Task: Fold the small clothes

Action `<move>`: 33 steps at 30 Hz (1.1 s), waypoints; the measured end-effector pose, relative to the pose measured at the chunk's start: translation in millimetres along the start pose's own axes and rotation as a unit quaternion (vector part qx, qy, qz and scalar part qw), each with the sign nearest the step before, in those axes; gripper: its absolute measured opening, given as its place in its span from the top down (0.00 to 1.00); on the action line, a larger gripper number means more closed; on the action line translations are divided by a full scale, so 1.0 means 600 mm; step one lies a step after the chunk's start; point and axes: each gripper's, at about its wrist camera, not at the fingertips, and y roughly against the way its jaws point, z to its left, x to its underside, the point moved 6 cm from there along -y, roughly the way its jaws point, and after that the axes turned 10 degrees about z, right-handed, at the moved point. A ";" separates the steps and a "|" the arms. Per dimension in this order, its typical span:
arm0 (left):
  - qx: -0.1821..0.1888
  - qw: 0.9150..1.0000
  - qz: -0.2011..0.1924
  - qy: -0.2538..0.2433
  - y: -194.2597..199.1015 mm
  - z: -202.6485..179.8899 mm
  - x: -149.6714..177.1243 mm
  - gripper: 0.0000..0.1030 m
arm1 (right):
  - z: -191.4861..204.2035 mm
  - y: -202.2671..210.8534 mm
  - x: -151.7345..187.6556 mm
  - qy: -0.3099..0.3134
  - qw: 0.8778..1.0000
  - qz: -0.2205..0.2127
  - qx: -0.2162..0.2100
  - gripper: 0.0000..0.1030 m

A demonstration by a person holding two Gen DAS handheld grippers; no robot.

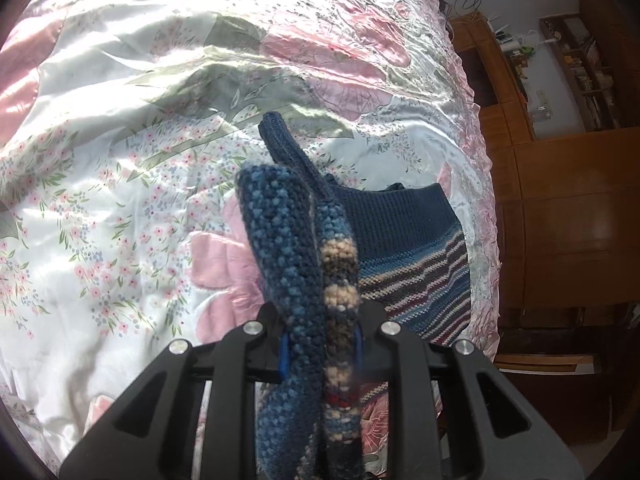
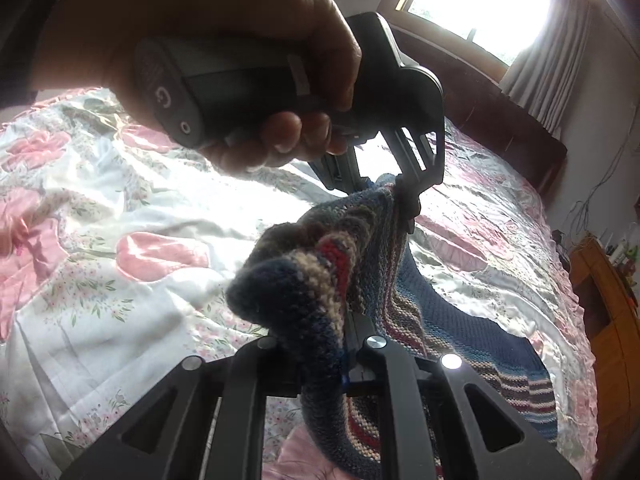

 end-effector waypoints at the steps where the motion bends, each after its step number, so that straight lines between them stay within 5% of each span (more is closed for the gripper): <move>1: -0.001 1.000 0.000 -0.003 0.002 -0.011 -0.001 0.80 | -0.008 0.006 0.000 -0.004 1.000 -0.002 0.000 0.88; 17: -0.030 0.999 -0.011 -0.033 0.008 -0.154 -0.014 0.80 | -0.141 0.068 0.016 -0.063 0.998 -0.028 0.011 0.89; 33: -0.051 0.997 -0.006 -0.065 -0.074 -0.318 -0.045 0.80 | -0.298 0.103 0.091 -0.138 0.990 -0.032 0.030 0.89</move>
